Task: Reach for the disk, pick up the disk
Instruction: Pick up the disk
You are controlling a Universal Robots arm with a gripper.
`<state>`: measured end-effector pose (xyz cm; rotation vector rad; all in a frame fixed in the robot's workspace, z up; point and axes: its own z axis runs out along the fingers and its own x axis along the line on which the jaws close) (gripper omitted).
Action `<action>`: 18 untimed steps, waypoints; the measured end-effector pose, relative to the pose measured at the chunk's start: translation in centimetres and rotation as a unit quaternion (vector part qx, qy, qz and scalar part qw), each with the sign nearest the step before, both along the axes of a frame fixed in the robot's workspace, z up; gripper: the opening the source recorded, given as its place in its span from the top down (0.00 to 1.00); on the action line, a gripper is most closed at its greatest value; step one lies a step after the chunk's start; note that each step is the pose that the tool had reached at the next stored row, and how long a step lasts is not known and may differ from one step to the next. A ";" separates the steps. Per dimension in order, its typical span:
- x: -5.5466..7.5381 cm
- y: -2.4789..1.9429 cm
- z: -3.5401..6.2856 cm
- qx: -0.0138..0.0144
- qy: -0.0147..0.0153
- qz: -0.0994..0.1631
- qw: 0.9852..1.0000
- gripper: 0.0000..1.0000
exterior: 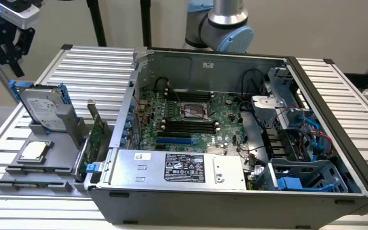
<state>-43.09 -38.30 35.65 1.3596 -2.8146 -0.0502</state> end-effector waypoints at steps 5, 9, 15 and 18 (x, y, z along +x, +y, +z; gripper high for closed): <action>0.0 0.00 0.00 0.000 0.000 0.045 0.999 0.89; 0.0 0.00 0.00 0.000 0.000 0.081 0.997 0.89; 0.0 0.01 0.00 0.000 0.000 0.124 0.992 0.89; 0.0 0.00 0.01 0.000 0.000 0.146 0.989 0.89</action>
